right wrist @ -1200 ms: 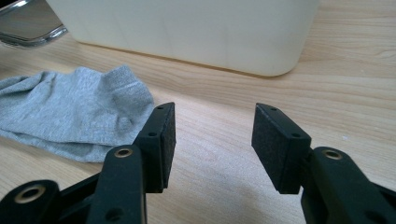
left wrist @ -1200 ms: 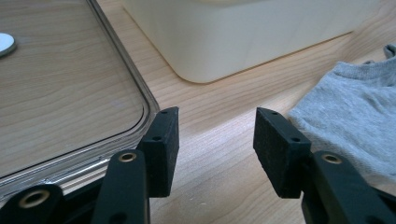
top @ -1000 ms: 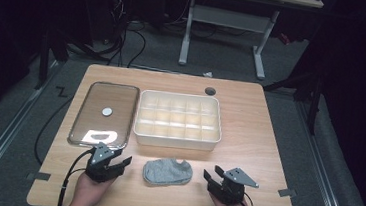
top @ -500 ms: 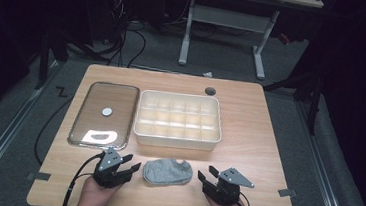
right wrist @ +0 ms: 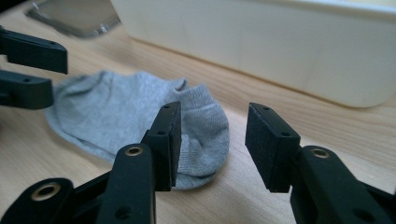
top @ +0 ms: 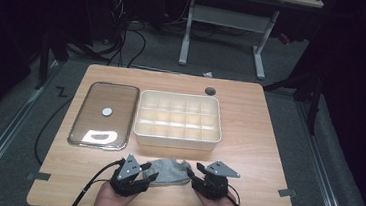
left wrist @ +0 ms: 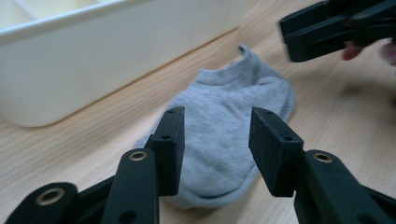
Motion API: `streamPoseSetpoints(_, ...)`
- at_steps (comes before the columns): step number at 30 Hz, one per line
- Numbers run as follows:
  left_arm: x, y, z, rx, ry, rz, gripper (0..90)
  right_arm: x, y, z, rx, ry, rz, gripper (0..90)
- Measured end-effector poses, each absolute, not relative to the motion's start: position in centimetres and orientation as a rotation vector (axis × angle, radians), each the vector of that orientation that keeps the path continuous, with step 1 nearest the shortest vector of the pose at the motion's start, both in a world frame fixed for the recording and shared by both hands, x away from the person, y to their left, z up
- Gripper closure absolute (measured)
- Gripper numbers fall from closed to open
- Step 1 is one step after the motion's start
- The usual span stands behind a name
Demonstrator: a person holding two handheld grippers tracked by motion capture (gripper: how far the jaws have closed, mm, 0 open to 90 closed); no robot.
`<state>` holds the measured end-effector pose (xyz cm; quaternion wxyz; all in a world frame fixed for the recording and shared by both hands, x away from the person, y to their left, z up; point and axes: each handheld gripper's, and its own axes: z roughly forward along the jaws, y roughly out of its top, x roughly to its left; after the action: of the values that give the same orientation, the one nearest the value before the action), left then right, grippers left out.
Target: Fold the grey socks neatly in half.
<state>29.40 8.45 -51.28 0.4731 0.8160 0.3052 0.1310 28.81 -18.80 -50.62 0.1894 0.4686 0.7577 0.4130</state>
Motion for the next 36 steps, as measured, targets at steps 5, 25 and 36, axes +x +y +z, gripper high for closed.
streamPoseSetpoints(5,29.3,7.4,-51.8,2.035,0.722,0.311,57.7,29.9,-18.2,-51.1,1.384,2.146,1.129,57.4)
streamPoseSetpoints(25,28.7,6.8,-53.1,2.201,0.712,0.382,62.5,28.7,-17.7,-52.6,1.455,2.261,1.075,57.6)
streamPoseSetpoints(36,28.5,6.9,-53.2,2.195,0.716,0.389,62.5,27.6,-17.7,-52.9,1.417,2.265,1.108,74.6)
